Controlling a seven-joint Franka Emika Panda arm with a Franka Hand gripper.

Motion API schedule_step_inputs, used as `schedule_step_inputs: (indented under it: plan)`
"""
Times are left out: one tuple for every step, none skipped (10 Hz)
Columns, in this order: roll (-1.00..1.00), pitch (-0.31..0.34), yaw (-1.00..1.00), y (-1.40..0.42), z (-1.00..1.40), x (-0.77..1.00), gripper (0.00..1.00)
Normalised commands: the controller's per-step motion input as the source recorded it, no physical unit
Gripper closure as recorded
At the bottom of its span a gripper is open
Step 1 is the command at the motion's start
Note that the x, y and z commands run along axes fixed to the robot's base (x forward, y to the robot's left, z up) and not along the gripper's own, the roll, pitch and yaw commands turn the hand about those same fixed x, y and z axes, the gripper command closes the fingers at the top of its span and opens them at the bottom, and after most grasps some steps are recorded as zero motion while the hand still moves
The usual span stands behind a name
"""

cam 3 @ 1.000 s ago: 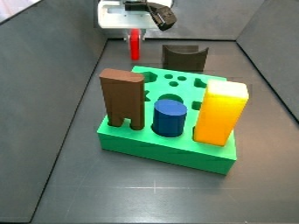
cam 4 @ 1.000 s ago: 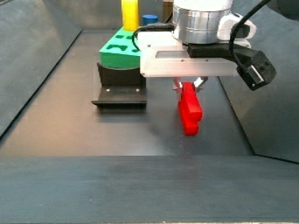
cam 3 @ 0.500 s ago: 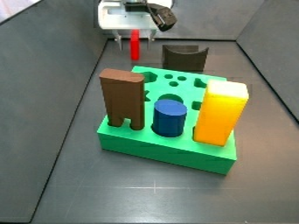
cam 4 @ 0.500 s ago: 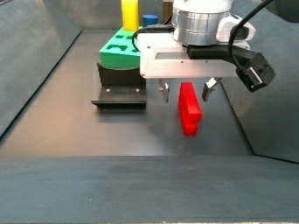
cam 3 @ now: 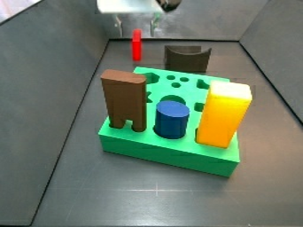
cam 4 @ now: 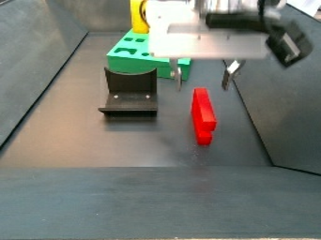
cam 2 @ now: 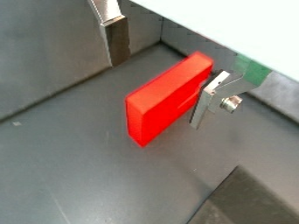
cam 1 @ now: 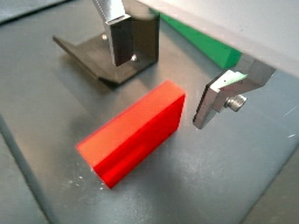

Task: Pick up the double-square object. Move up. Rotate the double-square object. Place the double-square object on the fixture. Regrasp the double-square object. Move to above the board. Insert the double-square object.
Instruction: Rotate the double-square object.

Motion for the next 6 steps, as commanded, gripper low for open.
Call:
schedule_step_inputs:
  plan:
    - [-0.05, 0.044, 0.01, -0.01, 0.72, -0.02, 0.0]
    - [-0.06, 0.042, 0.01, -0.01, 0.49, -0.02, 0.0]
    - [-0.07, 0.043, 0.01, -0.01, 0.32, -0.01, 0.0]
    - [0.0, 0.0, 1.0, 0.0, 0.0, 0.0, 0.0]
    - [0.0, -0.001, 1.0, 0.0, -0.13, 0.02, 0.0]
    - [0.0, -0.002, 1.0, 0.01, -0.09, 0.04, 0.0]
